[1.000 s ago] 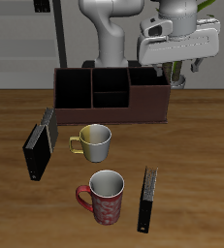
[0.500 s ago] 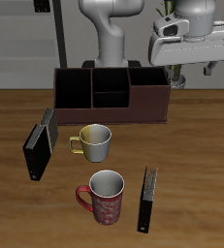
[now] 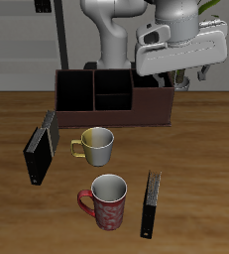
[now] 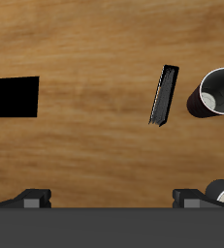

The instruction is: Place the left black book into the back desk caddy's left compartment

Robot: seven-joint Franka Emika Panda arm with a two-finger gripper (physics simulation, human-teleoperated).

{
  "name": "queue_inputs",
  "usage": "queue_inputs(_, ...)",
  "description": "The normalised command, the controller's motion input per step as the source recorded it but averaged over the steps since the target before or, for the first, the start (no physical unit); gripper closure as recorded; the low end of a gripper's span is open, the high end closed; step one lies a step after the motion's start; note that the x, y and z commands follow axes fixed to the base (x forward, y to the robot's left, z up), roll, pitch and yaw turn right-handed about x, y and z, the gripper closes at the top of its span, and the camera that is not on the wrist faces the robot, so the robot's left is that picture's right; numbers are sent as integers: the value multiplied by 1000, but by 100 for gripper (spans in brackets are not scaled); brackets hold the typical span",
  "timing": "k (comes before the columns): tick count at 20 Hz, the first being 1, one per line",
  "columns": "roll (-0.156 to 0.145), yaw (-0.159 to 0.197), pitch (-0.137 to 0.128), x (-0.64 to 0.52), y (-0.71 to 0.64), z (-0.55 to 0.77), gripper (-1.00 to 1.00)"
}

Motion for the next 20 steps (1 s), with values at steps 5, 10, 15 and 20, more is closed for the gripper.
queue_inputs(5, -70, -19, -48, 189, -379, -87, -100)
queue_inputs(10, -153, 28, -14, 109, -261, -61, -100)
queue_inputs(15, -156, -11, 11, 116, -117, -82, -100)
queue_inputs(20, -32, -8, -4, 147, 27, -62, -100)
